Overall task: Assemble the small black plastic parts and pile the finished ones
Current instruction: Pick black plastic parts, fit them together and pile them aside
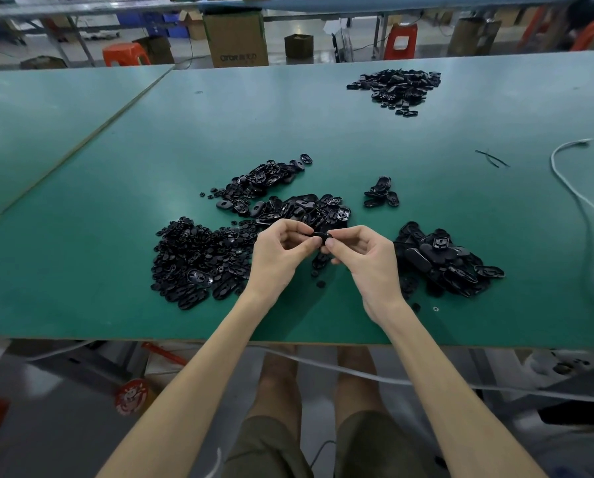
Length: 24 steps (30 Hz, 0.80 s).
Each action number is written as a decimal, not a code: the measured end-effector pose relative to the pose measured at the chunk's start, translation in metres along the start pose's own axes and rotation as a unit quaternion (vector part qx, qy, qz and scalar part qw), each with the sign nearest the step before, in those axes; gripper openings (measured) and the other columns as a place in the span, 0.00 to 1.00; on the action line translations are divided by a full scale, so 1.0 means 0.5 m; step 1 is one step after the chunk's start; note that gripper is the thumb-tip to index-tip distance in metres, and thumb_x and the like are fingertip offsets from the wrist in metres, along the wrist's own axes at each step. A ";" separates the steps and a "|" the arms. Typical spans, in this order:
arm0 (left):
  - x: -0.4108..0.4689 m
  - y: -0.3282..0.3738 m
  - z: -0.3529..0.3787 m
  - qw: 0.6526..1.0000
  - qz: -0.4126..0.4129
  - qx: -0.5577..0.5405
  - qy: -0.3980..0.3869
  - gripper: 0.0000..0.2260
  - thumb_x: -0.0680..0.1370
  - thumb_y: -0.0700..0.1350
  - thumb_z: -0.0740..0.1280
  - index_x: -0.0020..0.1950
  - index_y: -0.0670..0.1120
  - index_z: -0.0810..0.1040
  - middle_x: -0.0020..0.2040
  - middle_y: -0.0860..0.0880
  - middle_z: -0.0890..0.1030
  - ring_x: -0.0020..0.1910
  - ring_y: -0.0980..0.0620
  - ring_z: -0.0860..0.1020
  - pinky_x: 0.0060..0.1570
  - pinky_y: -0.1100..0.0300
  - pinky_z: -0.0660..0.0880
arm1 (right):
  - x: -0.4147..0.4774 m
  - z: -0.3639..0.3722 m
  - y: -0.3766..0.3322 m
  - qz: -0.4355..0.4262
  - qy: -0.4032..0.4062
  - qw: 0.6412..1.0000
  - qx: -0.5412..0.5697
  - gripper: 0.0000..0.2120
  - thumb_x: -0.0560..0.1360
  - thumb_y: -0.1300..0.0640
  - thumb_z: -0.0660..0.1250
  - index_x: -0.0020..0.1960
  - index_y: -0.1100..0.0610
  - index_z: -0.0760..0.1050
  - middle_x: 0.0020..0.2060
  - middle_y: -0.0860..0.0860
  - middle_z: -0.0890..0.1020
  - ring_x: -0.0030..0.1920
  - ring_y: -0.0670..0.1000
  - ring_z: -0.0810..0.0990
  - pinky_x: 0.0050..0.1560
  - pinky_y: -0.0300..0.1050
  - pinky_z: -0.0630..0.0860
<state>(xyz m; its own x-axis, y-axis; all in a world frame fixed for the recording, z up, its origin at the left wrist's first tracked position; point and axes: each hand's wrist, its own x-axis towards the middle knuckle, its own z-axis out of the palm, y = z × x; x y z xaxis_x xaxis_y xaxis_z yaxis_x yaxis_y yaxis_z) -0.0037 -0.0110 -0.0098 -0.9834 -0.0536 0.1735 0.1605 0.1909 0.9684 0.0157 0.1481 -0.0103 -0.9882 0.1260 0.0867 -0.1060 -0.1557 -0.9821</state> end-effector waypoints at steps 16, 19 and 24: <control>0.001 -0.005 -0.003 0.999 0.006 -0.031 0.006 0.09 0.75 0.42 0.78 0.51 0.44 0.82 0.44 0.43 0.85 0.43 0.53 0.81 0.48 0.61 0.78 | -0.002 -0.001 -0.002 0.000 -0.024 0.999 0.025 0.07 0.75 0.67 0.76 0.51 0.61 0.83 0.43 0.56 0.88 0.44 0.54 0.88 0.41 0.38 0.80; 0.001 -0.005 -0.005 0.999 0.012 -0.048 0.007 0.11 0.74 0.43 0.78 0.54 0.45 0.82 0.47 0.46 0.85 0.45 0.55 0.82 0.48 0.63 0.78 | -0.001 -0.002 -0.002 -0.004 -0.027 0.999 0.034 0.07 0.75 0.66 0.76 0.52 0.60 0.83 0.43 0.56 0.88 0.44 0.55 0.88 0.40 0.38 0.80; -0.001 0.003 -0.006 0.997 0.022 -0.068 -0.036 0.07 0.77 0.42 0.75 0.55 0.46 0.84 0.49 0.50 0.87 0.46 0.55 0.84 0.43 0.67 0.76 | -0.001 -0.004 0.001 -0.007 -0.031 0.999 0.038 0.07 0.76 0.66 0.75 0.53 0.61 0.83 0.43 0.56 0.88 0.43 0.54 0.88 0.40 0.39 0.80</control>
<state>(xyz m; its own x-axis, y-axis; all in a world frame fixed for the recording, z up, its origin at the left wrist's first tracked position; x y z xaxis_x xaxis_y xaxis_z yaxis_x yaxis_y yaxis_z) -0.0027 -0.0139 -0.0080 -0.9779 0.0240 0.2076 0.2087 0.0572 0.9763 0.0162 0.1497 -0.0114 -0.9913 0.0687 0.1119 -0.1248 -0.2289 -0.9654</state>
